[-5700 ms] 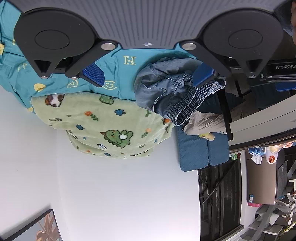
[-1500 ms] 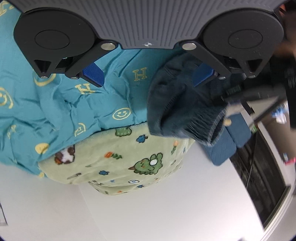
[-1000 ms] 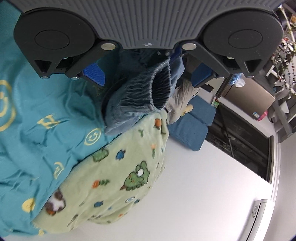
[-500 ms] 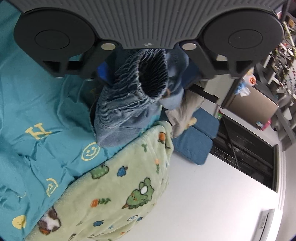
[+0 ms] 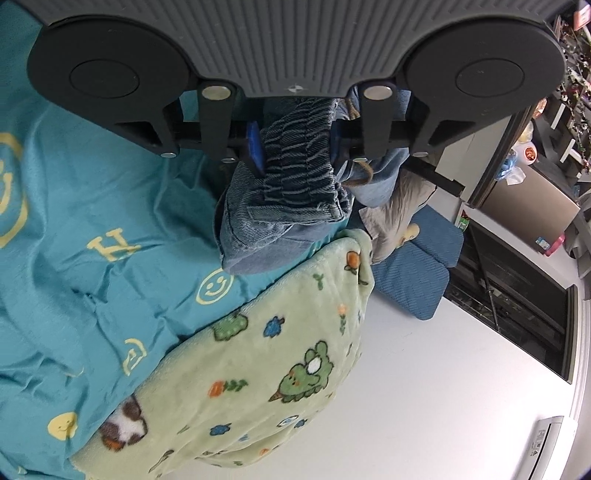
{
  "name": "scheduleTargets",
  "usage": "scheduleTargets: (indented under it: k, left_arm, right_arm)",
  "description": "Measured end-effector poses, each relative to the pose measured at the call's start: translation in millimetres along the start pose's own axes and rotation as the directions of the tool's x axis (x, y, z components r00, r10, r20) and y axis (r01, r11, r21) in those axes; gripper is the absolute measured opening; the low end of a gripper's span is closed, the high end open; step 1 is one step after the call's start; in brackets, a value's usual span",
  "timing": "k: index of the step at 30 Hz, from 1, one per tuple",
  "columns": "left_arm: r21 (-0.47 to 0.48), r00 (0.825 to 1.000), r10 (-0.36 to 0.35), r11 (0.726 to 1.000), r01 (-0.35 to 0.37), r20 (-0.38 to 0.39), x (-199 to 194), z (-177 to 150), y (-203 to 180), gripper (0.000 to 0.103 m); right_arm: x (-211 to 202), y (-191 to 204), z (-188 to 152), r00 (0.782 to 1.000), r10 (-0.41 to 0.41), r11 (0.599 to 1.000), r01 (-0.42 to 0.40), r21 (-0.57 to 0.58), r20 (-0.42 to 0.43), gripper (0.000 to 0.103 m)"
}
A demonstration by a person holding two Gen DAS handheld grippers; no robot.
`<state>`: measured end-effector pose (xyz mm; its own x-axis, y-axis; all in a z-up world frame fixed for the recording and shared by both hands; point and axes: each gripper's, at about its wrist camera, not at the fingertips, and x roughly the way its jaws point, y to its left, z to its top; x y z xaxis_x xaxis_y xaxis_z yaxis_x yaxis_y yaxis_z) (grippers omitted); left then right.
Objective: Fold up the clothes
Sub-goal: 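Lift the jeans by the waistband with both grippers and shake them out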
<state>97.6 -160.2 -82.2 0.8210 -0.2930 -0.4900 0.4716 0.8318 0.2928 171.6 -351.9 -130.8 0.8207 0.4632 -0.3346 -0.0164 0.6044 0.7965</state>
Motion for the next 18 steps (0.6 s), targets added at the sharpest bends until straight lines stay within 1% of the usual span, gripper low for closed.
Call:
scheduleTargets:
  k: [3,5,9,11,13,15,16,18]
  left_arm:
    - [-0.023,1.0,-0.001,1.0,0.001,-0.005,-11,1,15,0.058]
    - [-0.004,1.0,0.023,1.0,-0.023,-0.021,-16,0,27,0.059]
    - [0.026,0.99,0.095,0.995,-0.093,-0.107,-16,-8,56,0.059]
    - [0.029,0.978,0.135,0.991,-0.132,-0.158,-13,-13,68,0.059]
    - [0.035,0.955,0.176,0.984,-0.173,-0.237,-5,-20,77,0.06]
    - [0.057,0.938,0.182,0.983,-0.172,-0.296,-1,-29,81,0.06]
    - [0.072,0.932,0.184,0.983,-0.17,-0.313,1,-32,81,0.06]
    - [0.11,0.927,0.184,0.982,-0.156,-0.327,0,-38,80,0.06]
  right_arm:
    - [-1,-2,1,1.0,-0.009,1.0,0.009,-0.001,0.0,0.036]
    - [-2,-5,1,1.0,-0.012,1.0,0.012,0.009,-0.001,0.036]
    - [-2,-12,2,1.0,-0.017,0.999,0.017,0.044,0.0,0.036]
    - [-2,-13,3,1.0,-0.016,0.999,0.016,0.048,0.003,0.036]
    - [-2,-12,3,1.0,-0.015,0.999,0.015,0.044,0.007,0.036]
    - [-3,-11,3,1.0,-0.016,0.999,0.015,0.035,0.014,0.036]
    - [-4,-10,3,1.0,-0.017,0.999,0.017,0.029,0.02,0.036]
    - [-7,-7,4,0.999,-0.008,0.999,0.007,0.034,0.035,0.036]
